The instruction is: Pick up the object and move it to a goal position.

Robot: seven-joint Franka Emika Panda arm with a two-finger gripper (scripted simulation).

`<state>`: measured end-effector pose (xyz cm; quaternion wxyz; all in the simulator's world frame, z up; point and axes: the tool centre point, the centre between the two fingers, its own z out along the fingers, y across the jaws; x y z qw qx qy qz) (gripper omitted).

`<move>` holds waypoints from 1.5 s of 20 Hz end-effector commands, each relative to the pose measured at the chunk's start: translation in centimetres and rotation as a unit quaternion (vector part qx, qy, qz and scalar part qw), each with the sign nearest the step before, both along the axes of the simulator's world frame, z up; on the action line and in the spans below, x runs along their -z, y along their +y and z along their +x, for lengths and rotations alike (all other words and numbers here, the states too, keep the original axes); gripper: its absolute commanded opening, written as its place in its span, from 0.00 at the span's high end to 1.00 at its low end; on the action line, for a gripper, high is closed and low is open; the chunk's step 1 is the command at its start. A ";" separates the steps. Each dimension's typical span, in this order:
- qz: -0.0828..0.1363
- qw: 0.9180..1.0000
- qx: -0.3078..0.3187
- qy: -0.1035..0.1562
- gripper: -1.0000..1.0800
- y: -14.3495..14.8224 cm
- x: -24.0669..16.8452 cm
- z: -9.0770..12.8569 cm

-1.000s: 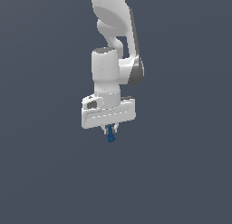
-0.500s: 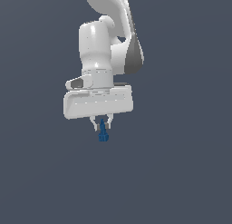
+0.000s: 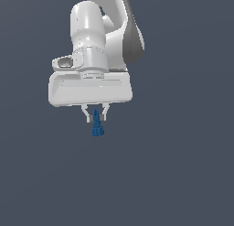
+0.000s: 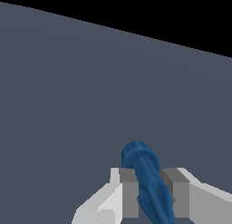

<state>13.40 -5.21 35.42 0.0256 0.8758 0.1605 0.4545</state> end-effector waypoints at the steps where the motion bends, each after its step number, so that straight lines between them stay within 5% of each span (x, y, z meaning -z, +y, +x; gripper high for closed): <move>1: 0.002 1.000 -0.002 -0.017 1.00 -0.2 -1.4 0.1; 16: 0.011 0.995 -0.015 -0.098 1.00 -1.4 -7.7 -0.3; 30: 0.013 0.993 -0.018 -0.116 1.00 -1.6 -9.1 -0.5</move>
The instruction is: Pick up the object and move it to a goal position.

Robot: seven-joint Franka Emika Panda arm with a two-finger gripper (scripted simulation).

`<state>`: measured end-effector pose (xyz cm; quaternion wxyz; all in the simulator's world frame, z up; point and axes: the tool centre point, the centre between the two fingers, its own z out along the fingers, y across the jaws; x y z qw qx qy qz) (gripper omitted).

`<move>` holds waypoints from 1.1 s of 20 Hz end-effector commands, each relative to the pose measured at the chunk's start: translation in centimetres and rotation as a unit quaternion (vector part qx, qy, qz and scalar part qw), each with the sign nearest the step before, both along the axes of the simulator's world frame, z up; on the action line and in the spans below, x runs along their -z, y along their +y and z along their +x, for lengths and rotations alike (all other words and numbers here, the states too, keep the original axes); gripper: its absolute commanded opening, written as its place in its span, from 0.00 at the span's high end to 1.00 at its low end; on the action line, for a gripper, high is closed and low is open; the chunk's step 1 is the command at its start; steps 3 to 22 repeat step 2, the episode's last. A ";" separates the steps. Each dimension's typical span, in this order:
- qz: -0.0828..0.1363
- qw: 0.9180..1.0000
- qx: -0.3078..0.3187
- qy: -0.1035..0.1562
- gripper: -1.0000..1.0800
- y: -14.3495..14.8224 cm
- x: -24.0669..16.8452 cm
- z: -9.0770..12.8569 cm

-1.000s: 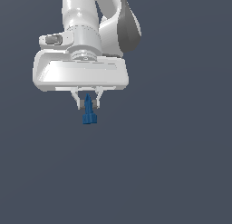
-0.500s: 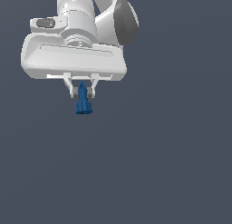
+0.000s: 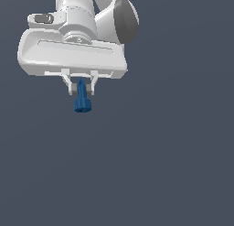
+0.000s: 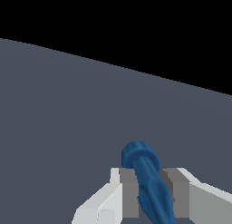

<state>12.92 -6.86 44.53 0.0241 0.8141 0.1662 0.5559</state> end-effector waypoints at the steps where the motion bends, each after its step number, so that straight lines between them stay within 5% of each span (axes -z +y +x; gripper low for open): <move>1: 0.000 1.000 0.000 0.001 1.00 0.1 0.1 0.0; 22: 0.000 1.000 0.000 0.001 1.00 0.1 0.1 0.0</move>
